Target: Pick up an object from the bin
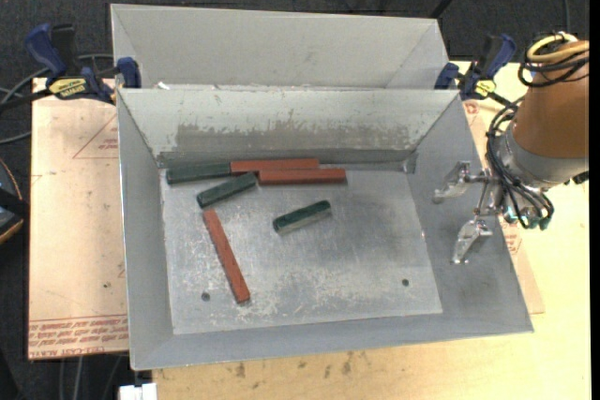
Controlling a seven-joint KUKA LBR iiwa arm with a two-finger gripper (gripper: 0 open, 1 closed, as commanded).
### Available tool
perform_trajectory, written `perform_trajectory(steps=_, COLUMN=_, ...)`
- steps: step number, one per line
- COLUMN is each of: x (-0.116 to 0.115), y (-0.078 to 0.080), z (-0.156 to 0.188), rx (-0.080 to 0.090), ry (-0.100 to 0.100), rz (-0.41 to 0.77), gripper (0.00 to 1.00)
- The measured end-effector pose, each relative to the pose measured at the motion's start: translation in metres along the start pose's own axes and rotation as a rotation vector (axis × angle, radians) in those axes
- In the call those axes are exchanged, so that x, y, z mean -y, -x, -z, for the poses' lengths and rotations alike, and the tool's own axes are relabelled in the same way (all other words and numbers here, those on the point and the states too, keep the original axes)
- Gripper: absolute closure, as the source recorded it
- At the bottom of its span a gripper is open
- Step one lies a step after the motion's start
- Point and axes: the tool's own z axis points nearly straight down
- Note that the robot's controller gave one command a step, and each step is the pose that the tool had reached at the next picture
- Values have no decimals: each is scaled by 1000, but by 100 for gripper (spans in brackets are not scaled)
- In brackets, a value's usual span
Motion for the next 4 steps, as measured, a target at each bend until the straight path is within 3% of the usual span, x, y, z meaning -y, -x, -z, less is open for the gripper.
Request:
perform_trajectory(steps=1, x=-1, y=2, z=4, rx=8, ry=-2, rz=3, gripper=0)
perform_trajectory(steps=2, x=-28, y=32, z=-53, rx=15, ry=-3, rz=10, gripper=0)
perform_trajectory(steps=3, x=-63, y=52, z=-93, rx=9, ry=-2, rz=108, gripper=0)
perform_trajectory(steps=4, x=-80, y=57, z=-98, rx=12, ry=-2, rz=15, gripper=0)
